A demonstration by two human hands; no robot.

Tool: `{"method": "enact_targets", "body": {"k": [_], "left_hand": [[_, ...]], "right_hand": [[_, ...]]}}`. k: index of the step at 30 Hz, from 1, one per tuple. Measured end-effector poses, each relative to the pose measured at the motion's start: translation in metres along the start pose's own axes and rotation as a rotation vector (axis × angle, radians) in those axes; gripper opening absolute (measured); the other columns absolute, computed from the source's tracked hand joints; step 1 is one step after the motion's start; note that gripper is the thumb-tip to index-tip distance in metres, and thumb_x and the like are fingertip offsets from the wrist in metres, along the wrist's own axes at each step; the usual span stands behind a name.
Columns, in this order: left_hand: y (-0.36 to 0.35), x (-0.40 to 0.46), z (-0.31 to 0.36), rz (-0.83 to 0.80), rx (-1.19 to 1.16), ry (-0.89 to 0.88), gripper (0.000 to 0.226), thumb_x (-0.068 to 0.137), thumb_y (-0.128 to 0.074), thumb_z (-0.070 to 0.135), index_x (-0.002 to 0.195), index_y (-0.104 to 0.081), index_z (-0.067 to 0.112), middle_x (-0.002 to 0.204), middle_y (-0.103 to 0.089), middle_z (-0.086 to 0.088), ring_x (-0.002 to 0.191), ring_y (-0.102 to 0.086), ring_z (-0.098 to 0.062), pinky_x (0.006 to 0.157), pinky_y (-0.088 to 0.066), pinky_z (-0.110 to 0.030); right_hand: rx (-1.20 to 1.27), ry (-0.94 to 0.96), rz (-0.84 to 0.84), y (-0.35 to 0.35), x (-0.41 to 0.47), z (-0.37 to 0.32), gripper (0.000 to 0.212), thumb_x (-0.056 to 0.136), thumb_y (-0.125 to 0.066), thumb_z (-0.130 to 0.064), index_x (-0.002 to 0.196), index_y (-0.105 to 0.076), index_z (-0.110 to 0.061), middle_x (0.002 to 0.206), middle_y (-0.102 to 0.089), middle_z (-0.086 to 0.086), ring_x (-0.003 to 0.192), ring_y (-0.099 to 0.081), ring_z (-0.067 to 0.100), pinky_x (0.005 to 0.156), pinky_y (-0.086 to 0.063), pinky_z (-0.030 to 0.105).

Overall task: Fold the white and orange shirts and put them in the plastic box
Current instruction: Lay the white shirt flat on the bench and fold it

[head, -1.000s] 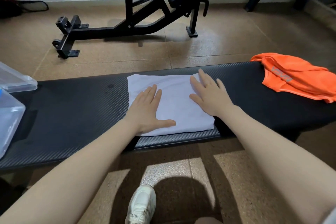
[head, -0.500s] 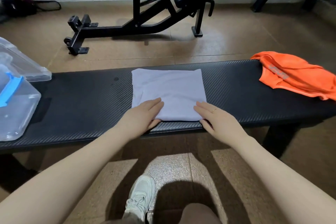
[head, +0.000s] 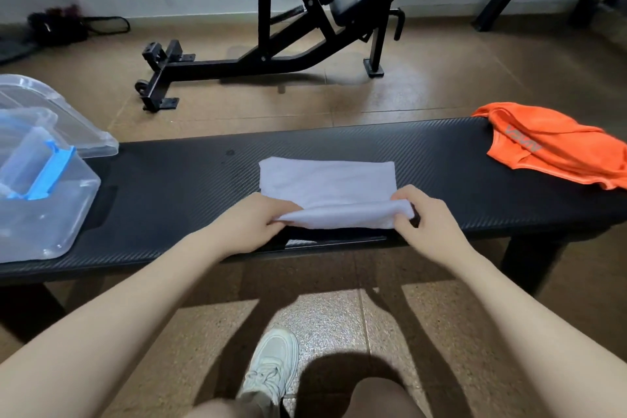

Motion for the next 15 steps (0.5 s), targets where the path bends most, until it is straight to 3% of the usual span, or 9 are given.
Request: {"method": "enact_targets", "body": {"k": [2, 4, 10, 13, 15], "left_hand": [[0.008, -0.008, 0.001, 0.060, -0.135, 0.046, 0.013, 0.090, -0.055, 0.012, 0.086, -0.064, 0.021, 0.064, -0.064, 0.027, 0.062, -0.054, 0.007, 0.061, -0.036, -0.010], [0.016, -0.010, -0.004, 0.147, -0.281, 0.118, 0.010, 0.087, -0.060, 0.016, 0.085, -0.068, 0.022, 0.065, -0.060, 0.038, 0.064, -0.054, 0.013, 0.062, -0.038, -0.006], [0.022, 0.000, -0.028, 0.320, -0.687, 0.310, 0.015, 0.082, -0.063, 0.013, 0.077, -0.070, 0.025, 0.080, -0.068, 0.013, 0.075, -0.058, -0.004, 0.069, -0.044, -0.024], [0.031, 0.006, -0.038, 0.418, -0.754, 0.361, 0.014, 0.082, -0.060, 0.011, 0.084, -0.070, 0.020, 0.087, -0.067, 0.003, 0.079, -0.059, -0.010, 0.067, -0.045, -0.025], [0.040, 0.015, -0.041, 0.478, -0.665, 0.368, 0.013, 0.083, -0.059, 0.013, 0.088, -0.069, 0.018, 0.086, -0.066, 0.006, 0.079, -0.058, -0.009, 0.066, -0.044, -0.026]], "right_hand": [[0.158, -0.055, 0.062, 0.003, -0.008, 0.005, 0.011, 0.085, -0.048, -0.014, 0.092, -0.055, -0.019, 0.081, -0.060, 0.015, 0.068, -0.052, 0.029, 0.061, -0.042, 0.033], [0.234, -0.080, 0.109, 0.003, -0.011, 0.007, 0.015, 0.083, -0.046, -0.020, 0.093, -0.057, -0.019, 0.086, -0.060, 0.016, 0.077, -0.053, 0.032, 0.064, -0.042, 0.035], [0.455, -0.197, 0.219, 0.006, -0.002, 0.009, 0.015, 0.078, -0.048, -0.025, 0.086, -0.057, -0.035, 0.074, -0.054, -0.010, 0.067, -0.046, 0.008, 0.063, -0.038, 0.026], [0.437, -0.223, 0.254, 0.010, 0.013, 0.008, 0.013, 0.087, -0.051, -0.022, 0.095, -0.058, -0.029, 0.078, -0.056, -0.010, 0.072, -0.049, 0.011, 0.064, -0.040, 0.026], [0.369, -0.283, 0.301, 0.010, 0.027, 0.012, 0.015, 0.091, -0.049, -0.021, 0.102, -0.059, -0.021, 0.079, -0.056, -0.007, 0.074, -0.049, 0.010, 0.063, -0.038, 0.023]]}}
Point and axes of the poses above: each hand's wrist, its own x-axis towards the middle knuckle, its own y-axis out of the back of the hand, z = x × y, the point moved 8 cm from there along x, towards the middle knuckle
